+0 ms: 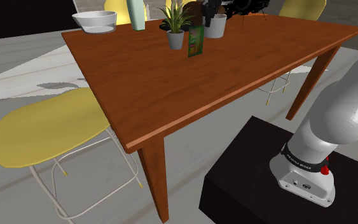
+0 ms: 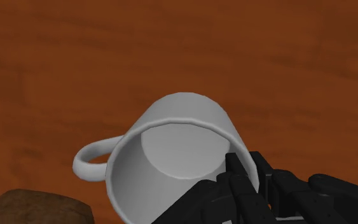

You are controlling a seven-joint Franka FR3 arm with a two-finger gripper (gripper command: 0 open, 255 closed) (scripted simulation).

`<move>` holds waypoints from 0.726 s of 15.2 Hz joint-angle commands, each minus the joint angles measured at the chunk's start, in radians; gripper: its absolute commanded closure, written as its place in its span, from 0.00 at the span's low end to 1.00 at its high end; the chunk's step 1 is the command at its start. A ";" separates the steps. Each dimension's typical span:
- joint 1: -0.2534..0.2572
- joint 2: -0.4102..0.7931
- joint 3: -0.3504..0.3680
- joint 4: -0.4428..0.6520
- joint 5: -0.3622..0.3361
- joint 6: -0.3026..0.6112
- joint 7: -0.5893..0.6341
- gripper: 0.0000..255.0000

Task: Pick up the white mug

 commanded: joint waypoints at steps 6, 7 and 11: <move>0.001 0.025 0.000 0.124 0.004 -0.098 -0.007 1.00; 0.001 0.030 0.000 0.143 0.005 -0.113 -0.008 1.00; 0.001 0.053 -0.001 0.224 0.008 -0.171 -0.013 1.00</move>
